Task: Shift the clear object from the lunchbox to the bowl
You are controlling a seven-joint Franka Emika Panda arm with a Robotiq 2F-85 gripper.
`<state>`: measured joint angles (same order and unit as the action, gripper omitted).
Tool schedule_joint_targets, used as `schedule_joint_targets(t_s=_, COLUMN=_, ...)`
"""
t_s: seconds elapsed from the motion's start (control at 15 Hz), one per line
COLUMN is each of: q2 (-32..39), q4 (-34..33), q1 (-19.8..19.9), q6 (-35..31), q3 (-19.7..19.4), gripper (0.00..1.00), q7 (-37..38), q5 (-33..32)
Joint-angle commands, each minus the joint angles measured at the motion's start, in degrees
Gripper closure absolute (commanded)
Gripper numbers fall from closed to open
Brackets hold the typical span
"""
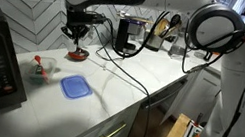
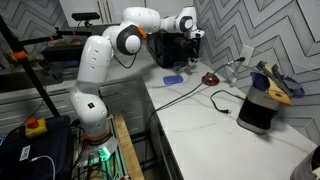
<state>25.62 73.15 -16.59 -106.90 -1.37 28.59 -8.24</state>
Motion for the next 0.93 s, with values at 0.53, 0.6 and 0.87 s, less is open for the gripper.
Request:
schedule_joint_targets(t_s=0.53, q2=-14.86, q4=22.48, q1=6.43, q6=-2.56, q3=0.94, gripper=0.96, q7=14.35, q5=3.47)
schedule_joint_targets(t_s=0.6, q2=-15.63, q4=23.57, q1=6.73, q6=-2.98, q3=0.99, gripper=0.99, q7=14.34, q5=3.64)
schedule_joint_targets(t_s=0.87, q2=-8.41, q4=15.68, q1=7.61, q6=-8.02, q3=-0.73, gripper=0.99, q7=20.95, q5=-4.24)
